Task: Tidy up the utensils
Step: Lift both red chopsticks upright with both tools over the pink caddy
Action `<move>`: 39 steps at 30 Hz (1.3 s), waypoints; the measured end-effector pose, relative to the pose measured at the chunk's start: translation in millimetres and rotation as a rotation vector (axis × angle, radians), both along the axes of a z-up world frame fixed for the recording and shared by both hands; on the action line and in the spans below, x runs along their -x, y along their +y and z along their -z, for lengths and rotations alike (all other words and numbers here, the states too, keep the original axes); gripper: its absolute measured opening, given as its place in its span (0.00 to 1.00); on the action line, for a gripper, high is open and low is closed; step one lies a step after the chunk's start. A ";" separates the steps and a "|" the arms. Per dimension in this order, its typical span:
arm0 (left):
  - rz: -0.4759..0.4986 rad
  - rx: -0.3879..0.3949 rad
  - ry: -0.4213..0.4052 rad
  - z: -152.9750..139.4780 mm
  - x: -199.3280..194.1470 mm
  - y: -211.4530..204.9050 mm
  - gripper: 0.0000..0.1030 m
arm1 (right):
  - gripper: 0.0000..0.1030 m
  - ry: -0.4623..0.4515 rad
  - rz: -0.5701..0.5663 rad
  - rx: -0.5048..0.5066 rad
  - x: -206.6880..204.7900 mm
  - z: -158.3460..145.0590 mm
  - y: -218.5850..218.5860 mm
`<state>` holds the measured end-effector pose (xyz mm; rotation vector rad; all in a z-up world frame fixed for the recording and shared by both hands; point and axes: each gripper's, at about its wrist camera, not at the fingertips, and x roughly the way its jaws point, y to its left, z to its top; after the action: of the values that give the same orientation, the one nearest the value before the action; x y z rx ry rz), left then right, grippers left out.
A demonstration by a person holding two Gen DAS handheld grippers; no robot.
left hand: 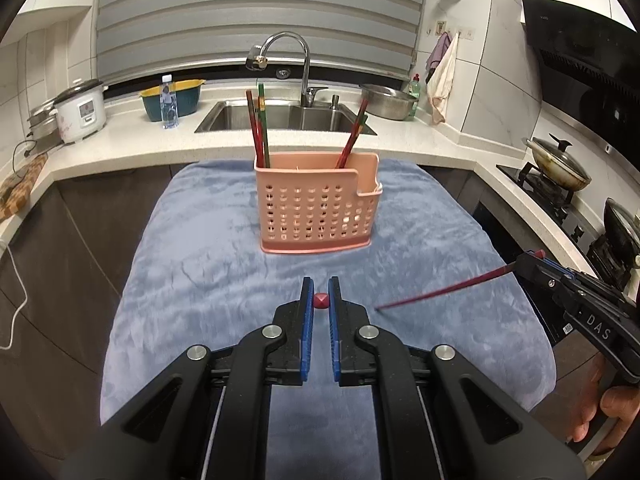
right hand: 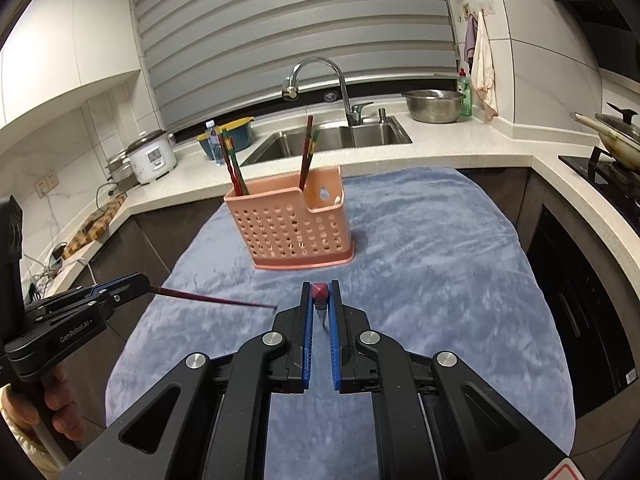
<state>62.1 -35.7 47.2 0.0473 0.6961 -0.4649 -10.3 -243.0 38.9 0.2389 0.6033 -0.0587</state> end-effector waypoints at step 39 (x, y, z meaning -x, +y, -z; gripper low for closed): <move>-0.113 0.081 -0.232 -142.9 -122.2 -10.7 0.07 | 0.07 -0.308 -0.004 -0.097 -128.6 -124.4 -31.3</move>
<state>184.3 -46.4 190.2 -0.0142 0.4491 -0.3711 118.3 -274.3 163.3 0.3336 0.3002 0.0111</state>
